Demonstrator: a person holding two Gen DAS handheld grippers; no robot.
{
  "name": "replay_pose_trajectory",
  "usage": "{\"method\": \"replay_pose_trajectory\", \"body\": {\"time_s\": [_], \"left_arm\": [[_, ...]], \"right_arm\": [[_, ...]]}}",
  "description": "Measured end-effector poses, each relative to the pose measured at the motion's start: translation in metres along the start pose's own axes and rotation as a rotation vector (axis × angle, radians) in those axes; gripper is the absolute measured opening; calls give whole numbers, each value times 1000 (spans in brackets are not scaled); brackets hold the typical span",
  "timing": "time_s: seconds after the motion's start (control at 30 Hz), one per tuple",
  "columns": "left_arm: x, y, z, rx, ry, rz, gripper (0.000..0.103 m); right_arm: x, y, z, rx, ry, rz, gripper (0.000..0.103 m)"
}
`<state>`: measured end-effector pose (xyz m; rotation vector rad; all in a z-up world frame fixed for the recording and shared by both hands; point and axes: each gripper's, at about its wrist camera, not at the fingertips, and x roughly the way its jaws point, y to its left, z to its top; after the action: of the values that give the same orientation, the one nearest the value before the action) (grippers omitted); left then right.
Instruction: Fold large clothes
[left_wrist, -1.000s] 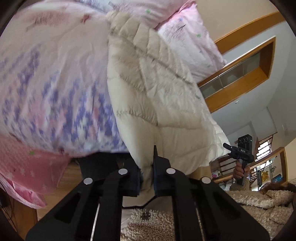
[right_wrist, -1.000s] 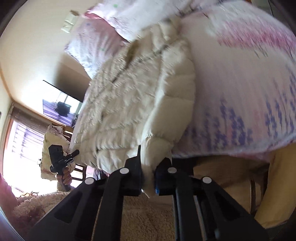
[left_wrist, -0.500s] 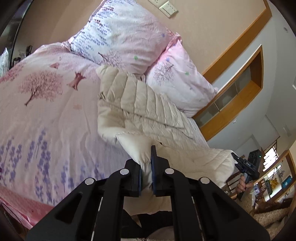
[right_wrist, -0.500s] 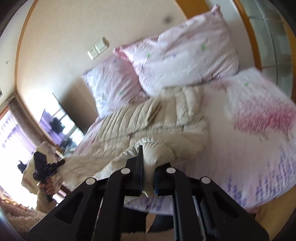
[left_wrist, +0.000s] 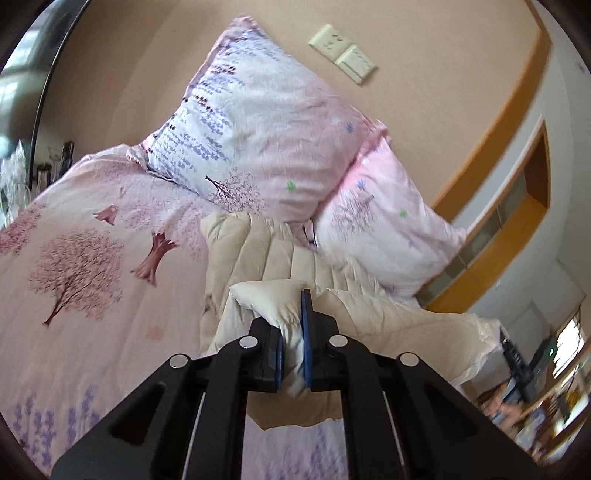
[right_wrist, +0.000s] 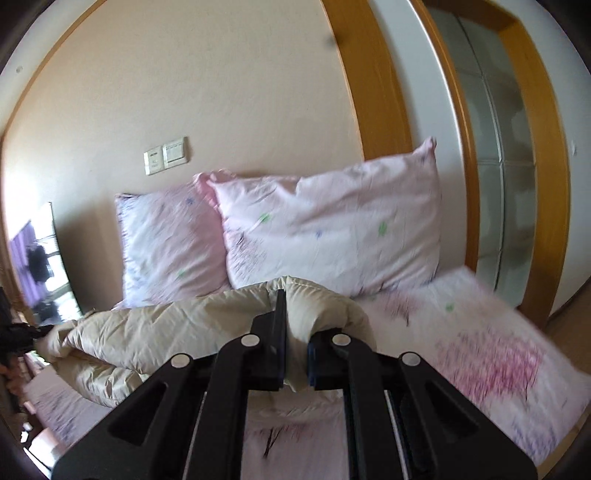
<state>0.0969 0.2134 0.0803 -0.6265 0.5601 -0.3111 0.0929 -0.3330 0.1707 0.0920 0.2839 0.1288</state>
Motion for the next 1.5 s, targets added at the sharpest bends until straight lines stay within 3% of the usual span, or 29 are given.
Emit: {"method": "replay_pose_trajectory", "body": {"time_s": [0.13, 0.3, 0.5, 0.73, 0.9, 1.03, 1.1, 1.13, 1.17, 1.23, 1.3, 1.4, 1.5], "left_arm": [[20, 9, 19, -76, -2, -37, 6], [49, 12, 42, -91, -15, -53, 6], [96, 26, 71, -139, -20, -40, 6], [159, 51, 82, -202, 31, 1, 6], [193, 87, 76, -366, 76, -18, 6], [205, 101, 70, -438, 96, -42, 7], [208, 105, 69, -470, 99, -52, 8], [210, 106, 69, -486, 101, -63, 9], [212, 108, 71, -508, 102, -77, 12], [214, 112, 72, -538, 97, -91, 24], [213, 116, 75, -574, 78, -106, 46], [201, 116, 81, -559, 28, -91, 63], [190, 112, 87, -478, 9, -14, 67]], "right_arm": [[24, 7, 10, -40, -7, -45, 9], [62, 12, 20, -66, 3, -99, 9], [135, 5, 24, -41, 72, -133, 9], [220, -14, 9, 67, 240, -142, 9], [273, -38, -15, 211, 410, -144, 10], [297, -55, -28, 341, 490, -126, 15], [306, -60, -31, 400, 515, -114, 27], [310, -65, -32, 450, 530, -88, 43], [313, -68, -32, 490, 533, -66, 55], [317, -72, -30, 535, 524, -39, 60], [321, -74, -25, 541, 508, -28, 62], [315, -76, -15, 500, 463, -50, 63], [304, -81, -9, 434, 441, -95, 63]]}}
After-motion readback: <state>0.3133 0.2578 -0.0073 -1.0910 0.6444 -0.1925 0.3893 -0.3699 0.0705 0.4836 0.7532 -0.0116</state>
